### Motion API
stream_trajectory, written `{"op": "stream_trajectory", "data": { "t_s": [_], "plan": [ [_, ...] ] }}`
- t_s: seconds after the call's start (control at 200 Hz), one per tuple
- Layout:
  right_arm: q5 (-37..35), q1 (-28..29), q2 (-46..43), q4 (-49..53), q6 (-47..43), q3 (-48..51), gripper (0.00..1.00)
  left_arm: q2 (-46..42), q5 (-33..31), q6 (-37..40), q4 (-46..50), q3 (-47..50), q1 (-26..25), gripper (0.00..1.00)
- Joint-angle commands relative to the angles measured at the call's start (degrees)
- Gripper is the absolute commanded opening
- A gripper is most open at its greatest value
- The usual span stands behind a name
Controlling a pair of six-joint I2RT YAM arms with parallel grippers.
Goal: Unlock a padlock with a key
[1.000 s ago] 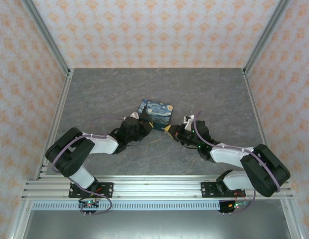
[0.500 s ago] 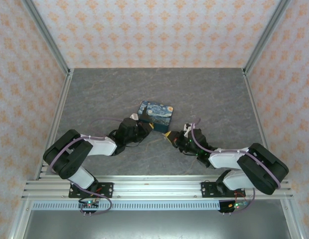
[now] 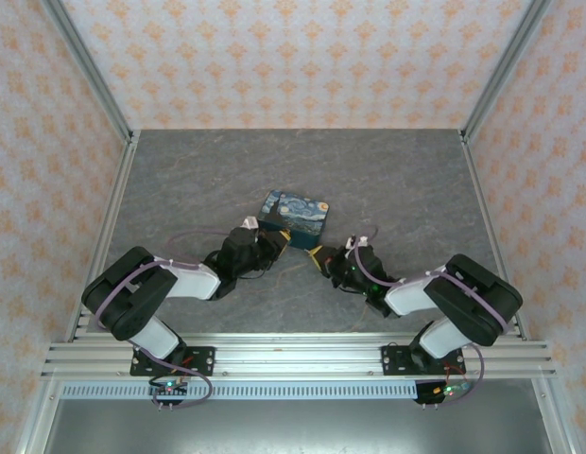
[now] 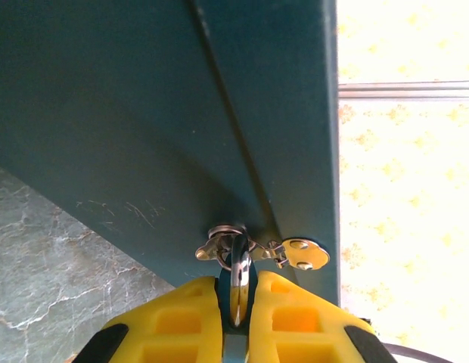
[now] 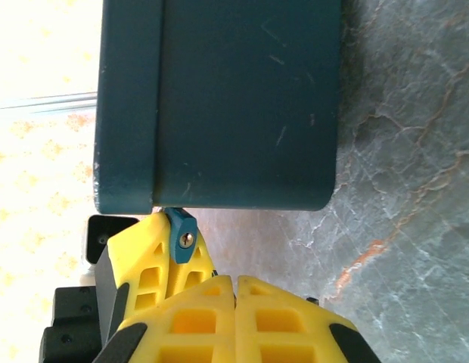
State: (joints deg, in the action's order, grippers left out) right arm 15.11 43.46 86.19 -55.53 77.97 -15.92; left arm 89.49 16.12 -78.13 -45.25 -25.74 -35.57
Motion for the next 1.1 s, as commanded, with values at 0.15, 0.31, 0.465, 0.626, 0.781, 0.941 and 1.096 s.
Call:
{"op": "stream_trajectory", "data": {
  "t_s": [0.15,0.31,0.465,0.626,0.781,0.941,1.096],
  "plan": [
    [-3.20,1.53,1.46,-4.17,2.01,-2.78,0.00,0.30,-2.98,-2.45,-5.09,0.07,-1.99,0.00],
    [-3.42,1.63,2.35,-4.26,2.23,-3.44,0.00,0.81,-3.75,-2.99,-5.72,-0.10,-3.05,0.00],
    [-3.76,1.64,3.06,-4.88,2.52,-3.50,0.00,1.26,-4.12,-3.15,-5.72,-0.67,-3.62,0.00],
    [-3.77,1.63,3.52,-4.98,2.62,-3.94,0.00,1.90,-4.25,-3.22,-5.98,-0.89,-4.00,0.00],
    [-3.86,1.65,4.06,-4.98,2.67,-3.95,0.00,2.45,-4.25,-3.44,-6.50,-0.89,-4.15,0.00],
    [-3.89,1.63,4.77,-5.32,2.80,-3.94,0.00,2.58,-4.34,-3.56,-6.43,-1.07,-4.24,0.00],
    [-3.60,1.63,5.39,-5.61,2.93,-4.12,0.00,2.52,-4.50,-3.61,-6.42,-1.17,-4.24,0.00]
  ]
}}
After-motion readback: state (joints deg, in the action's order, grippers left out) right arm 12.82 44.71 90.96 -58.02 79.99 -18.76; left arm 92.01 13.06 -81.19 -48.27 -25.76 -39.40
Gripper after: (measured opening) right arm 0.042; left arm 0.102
